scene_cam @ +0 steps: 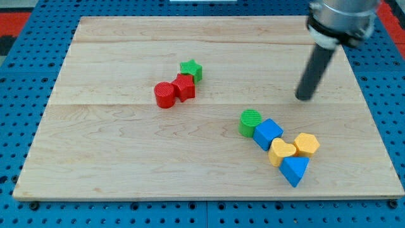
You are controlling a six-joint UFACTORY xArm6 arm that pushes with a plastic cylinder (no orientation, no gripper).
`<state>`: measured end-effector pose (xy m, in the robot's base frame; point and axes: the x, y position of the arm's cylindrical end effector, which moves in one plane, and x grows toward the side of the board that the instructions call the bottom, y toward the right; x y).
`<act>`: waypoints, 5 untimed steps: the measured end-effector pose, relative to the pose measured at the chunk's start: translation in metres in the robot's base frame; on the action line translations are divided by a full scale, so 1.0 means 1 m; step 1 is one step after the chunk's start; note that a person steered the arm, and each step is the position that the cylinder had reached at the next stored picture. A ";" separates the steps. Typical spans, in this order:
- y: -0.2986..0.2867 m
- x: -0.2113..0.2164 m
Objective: Move the green star to the right side of the red star
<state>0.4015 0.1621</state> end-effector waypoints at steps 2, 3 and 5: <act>-0.176 -0.048; -0.185 -0.062; -0.178 -0.032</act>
<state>0.3697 -0.0160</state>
